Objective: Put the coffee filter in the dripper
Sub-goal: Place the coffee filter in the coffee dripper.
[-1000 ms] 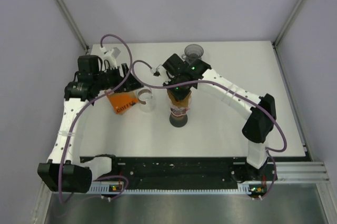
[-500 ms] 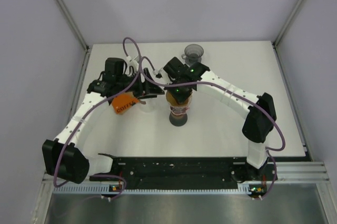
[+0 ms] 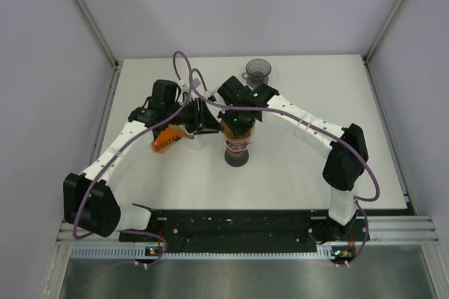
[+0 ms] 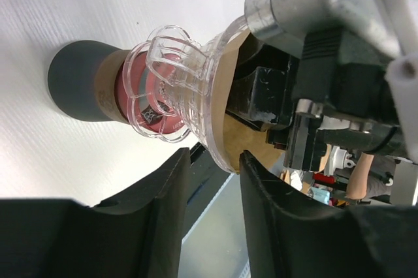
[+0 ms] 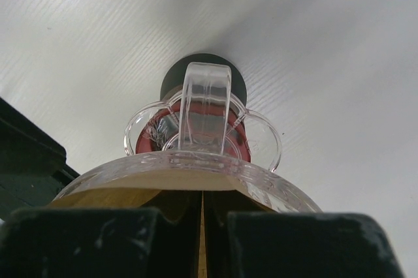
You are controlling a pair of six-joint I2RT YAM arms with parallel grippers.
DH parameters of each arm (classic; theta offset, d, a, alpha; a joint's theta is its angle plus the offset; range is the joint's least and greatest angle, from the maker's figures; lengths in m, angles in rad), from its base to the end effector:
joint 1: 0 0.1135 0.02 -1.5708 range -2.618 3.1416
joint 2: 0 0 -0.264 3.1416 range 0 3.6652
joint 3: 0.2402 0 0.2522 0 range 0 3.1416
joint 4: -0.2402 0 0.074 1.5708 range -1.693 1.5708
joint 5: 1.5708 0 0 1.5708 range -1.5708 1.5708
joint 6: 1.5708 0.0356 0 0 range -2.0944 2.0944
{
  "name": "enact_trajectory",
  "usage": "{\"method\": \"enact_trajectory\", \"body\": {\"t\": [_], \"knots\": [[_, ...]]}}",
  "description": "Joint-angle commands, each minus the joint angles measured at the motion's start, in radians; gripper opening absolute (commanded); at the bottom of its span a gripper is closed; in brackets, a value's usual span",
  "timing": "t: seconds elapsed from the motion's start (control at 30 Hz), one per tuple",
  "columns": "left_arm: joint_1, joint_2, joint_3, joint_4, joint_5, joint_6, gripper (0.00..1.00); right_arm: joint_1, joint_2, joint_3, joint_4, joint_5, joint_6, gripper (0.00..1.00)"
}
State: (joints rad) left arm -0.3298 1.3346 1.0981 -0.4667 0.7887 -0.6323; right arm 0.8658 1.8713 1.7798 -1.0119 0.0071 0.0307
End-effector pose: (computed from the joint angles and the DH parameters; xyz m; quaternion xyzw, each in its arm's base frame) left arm 0.2624 -0.1165 0.3070 0.0334 0.8525 -0.4886 0.1827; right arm 0.2574 0.3022 0.3052 -0.3937 0.8896 0.0972 0.2102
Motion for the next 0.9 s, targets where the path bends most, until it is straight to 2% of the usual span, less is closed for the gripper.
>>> {"method": "enact_trajectory", "body": {"t": [0.0,0.1,0.23,0.5,0.73,0.87], "knots": [[-0.017,0.006,-0.004,0.031,-0.026,0.029,0.37,0.007,-0.024,0.013,0.052,0.008,-0.005,0.00],[-0.015,0.006,-0.004,0.017,-0.034,0.045,0.29,0.006,-0.041,0.029,0.053,-0.001,-0.009,0.00],[-0.018,0.006,0.008,0.014,-0.039,0.054,0.24,0.006,-0.067,0.055,0.050,-0.001,-0.018,0.00],[-0.020,0.008,0.011,0.000,-0.051,0.078,0.23,0.006,-0.119,0.079,0.038,-0.050,-0.025,0.00],[-0.023,0.006,0.039,-0.010,-0.051,0.095,0.23,0.007,-0.150,0.121,0.003,0.019,-0.063,0.00],[-0.023,0.003,0.062,-0.029,-0.057,0.123,0.26,0.006,-0.190,0.138,-0.002,0.040,-0.071,0.00]]}}
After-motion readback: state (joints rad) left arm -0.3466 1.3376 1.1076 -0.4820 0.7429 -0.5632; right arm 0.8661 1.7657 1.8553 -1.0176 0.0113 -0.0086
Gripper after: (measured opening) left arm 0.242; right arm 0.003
